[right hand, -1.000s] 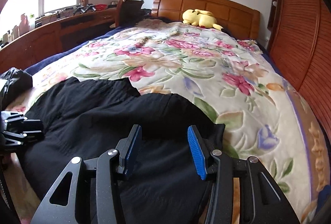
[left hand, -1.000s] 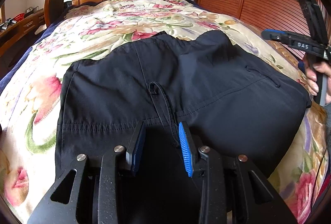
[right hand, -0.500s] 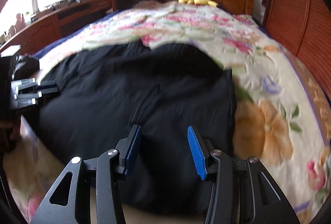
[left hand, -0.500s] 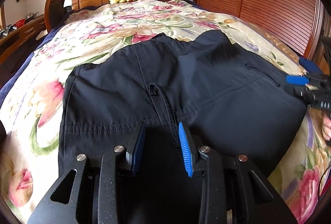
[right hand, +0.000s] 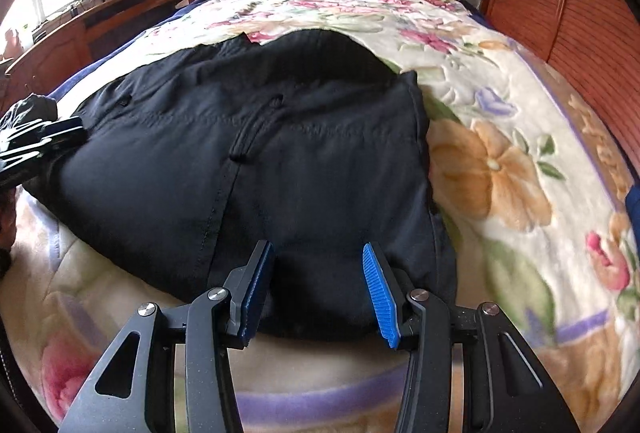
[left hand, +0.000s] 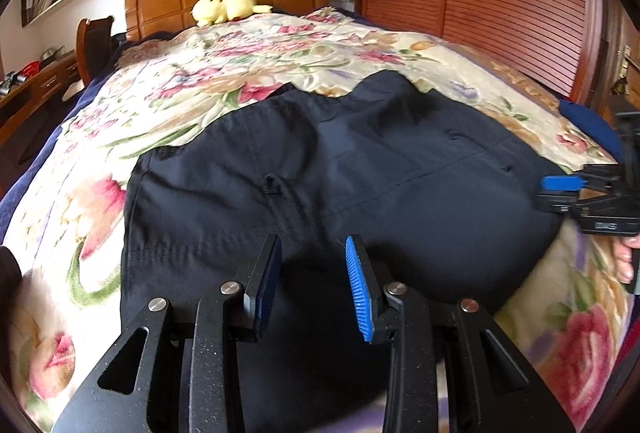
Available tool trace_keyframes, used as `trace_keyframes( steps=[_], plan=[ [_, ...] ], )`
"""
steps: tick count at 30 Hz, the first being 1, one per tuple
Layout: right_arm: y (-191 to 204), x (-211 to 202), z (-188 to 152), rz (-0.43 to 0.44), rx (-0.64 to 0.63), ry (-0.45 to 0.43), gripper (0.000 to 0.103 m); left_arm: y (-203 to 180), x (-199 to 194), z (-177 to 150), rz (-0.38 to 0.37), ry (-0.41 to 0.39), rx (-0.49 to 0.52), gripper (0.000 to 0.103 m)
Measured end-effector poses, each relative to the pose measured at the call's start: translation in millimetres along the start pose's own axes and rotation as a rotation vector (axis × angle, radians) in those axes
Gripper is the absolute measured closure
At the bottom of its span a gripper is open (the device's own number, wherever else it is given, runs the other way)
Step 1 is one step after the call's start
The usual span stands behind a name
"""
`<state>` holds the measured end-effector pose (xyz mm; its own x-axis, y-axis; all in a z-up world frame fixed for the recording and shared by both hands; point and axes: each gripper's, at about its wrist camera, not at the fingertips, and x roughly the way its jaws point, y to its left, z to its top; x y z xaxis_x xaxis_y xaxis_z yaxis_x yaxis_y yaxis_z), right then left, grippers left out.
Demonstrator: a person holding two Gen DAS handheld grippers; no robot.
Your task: Fold large clothes
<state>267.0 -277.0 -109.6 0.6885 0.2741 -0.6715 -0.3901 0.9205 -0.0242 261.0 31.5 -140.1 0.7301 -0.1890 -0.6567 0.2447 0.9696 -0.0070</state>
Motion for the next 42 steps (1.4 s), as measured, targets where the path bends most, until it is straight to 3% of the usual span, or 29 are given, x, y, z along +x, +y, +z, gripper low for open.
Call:
trace_keyframes(
  steps=[5,10,16,20,22,24,27,35,42],
  plan=[
    [-1.9,0.5,4.3,0.005,0.014,0.008,0.055,-19.0,-4.4,-2.2,-0.043,-0.009,0.034,0.069],
    [-2.3,-16.0,5.5,-0.037,-0.002,-0.014,0.055,-31.7,-5.0,-5.7,-0.033,-0.014,0.076,0.069],
    [-18.6,-27.2,7.6,-0.107,0.046,-0.032,0.054,-27.3,1.9,-6.1,-0.056,0.011,0.052,0.069],
    [-24.9,-12.6,0.9,-0.115,0.070,0.028,0.042,-31.0,4.6,-8.2,-0.049,0.024,0.065,0.069],
    [-26.0,-5.3,-3.7,-0.127,0.080,0.056,0.032,-30.7,5.1,-8.6,-0.052,0.028,0.065,0.069],
    [-29.5,1.2,-7.2,-0.111,0.120,0.074,0.028,-30.5,6.0,-8.8,-0.054,0.033,0.065,0.069],
    [-34.1,7.5,-9.0,-0.071,0.179,0.096,0.028,-31.5,7.3,-9.4,-0.051,0.038,0.069,0.069],
    [-38.7,15.2,-10.5,-0.029,0.175,0.104,0.028,-32.6,9.5,-8.3,-0.046,0.043,0.073,0.069],
    [-38.0,15.3,-10.0,-0.005,0.160,0.103,0.039,-32.1,10.9,-8.9,-0.052,0.044,0.067,0.069]
  ],
)
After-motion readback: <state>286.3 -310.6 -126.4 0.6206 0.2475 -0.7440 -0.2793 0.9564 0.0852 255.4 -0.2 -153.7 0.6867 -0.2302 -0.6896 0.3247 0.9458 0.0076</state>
